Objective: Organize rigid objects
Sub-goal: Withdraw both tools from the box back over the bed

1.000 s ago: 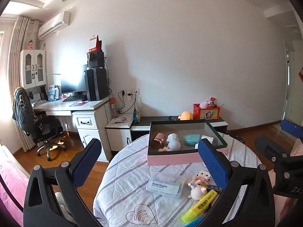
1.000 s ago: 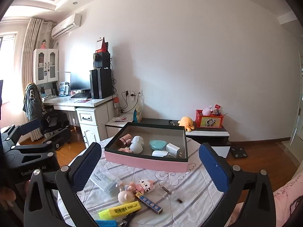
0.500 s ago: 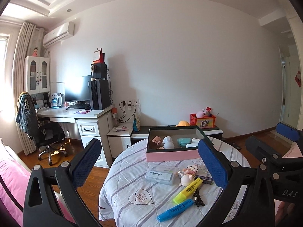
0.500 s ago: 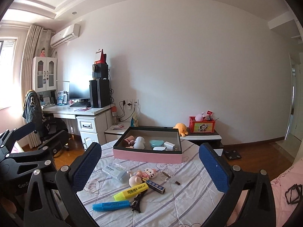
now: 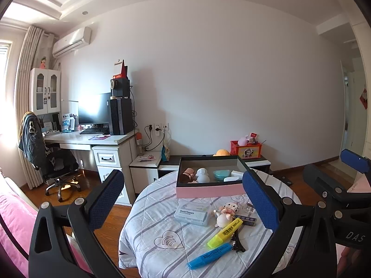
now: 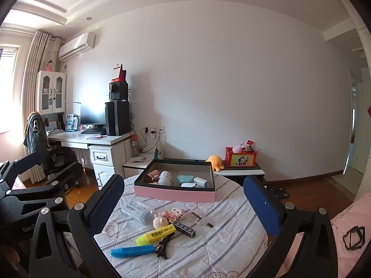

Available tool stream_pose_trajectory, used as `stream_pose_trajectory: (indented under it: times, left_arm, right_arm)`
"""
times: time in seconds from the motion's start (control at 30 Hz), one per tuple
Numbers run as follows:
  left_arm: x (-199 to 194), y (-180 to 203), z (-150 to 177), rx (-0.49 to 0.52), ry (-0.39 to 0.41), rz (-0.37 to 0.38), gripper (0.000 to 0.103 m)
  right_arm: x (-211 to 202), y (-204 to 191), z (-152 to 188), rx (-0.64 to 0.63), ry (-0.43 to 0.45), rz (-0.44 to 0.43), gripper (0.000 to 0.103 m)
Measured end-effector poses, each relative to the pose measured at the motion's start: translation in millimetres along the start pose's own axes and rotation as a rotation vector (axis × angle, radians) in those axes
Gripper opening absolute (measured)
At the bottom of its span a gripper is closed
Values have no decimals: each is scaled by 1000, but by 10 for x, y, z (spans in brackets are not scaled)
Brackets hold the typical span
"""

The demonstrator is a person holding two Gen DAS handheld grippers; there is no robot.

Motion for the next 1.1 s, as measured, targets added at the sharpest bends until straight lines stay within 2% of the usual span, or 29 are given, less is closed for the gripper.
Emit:
stream_pose_trajectory:
  times: [0.73,0.93,1.1]
  left_arm:
    - [160,105,127,-7,-43,41,103]
    - [389,65,365,4,-119,46,103]
    - [665,17,742,4,-239,85,103]
  right_arm:
    - [52,120,58,15,-34,39,103]
    - [276,99,217,1,-90,23,103]
    - [583,79,549,-13,-187,13,103]
Point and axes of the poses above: each gripper's, at about its wrist camera, not at the fingertips, and x roughly the way its jaws point, y to its right, z to its underside, the point moved 4 cm from there along x, roughly the way its jaws point, and after that the axes turned 7 degrees about z, right-handed, at the moved point
